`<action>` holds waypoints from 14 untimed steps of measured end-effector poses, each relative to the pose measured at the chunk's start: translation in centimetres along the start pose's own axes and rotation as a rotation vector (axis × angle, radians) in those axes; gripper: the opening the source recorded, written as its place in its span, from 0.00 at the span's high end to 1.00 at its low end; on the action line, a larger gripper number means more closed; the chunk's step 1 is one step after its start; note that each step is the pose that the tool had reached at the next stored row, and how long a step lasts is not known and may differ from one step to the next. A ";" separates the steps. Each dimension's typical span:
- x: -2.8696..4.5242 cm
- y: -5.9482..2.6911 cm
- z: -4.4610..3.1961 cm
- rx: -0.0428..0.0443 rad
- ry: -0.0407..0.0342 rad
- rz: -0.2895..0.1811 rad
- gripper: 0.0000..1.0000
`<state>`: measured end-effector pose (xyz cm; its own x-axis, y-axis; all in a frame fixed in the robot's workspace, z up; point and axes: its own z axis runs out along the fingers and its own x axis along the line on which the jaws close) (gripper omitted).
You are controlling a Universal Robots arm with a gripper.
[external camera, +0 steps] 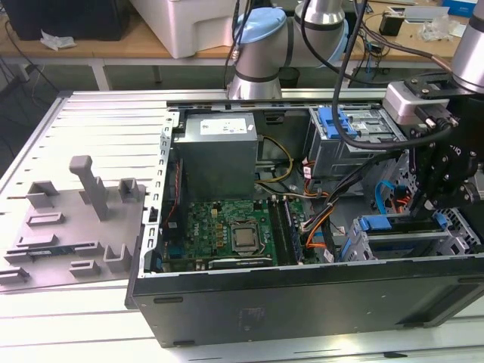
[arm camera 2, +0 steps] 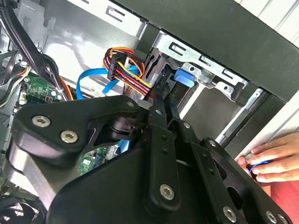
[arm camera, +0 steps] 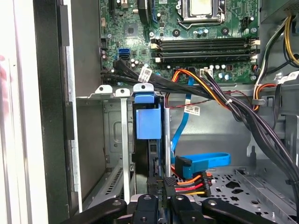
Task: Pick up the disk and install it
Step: 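Insert the first disk wire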
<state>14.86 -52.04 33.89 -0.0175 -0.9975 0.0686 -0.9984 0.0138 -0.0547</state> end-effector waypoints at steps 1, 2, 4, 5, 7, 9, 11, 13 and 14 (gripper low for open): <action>-0.01 0.00 0.08 0.0000 -0.0003 0.000 0.83; -0.01 0.01 0.13 0.0000 -0.0002 0.000 0.83; -0.01 0.01 0.21 0.0000 -0.0002 0.000 0.83; -0.02 0.01 0.25 0.0000 -0.0002 0.000 0.83; -0.02 0.02 0.31 0.0000 -0.0002 0.000 0.83; -0.02 0.02 0.37 0.0000 -0.0006 0.000 0.83; -0.03 0.02 0.39 0.0000 -0.0003 0.000 0.83; -0.02 0.02 0.41 0.0000 -0.0004 0.000 0.83; -0.03 0.02 0.41 0.0000 -0.0005 0.000 0.83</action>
<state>14.86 -52.04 33.47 -0.0175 -0.9975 0.0681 -0.9984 0.0138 -0.0547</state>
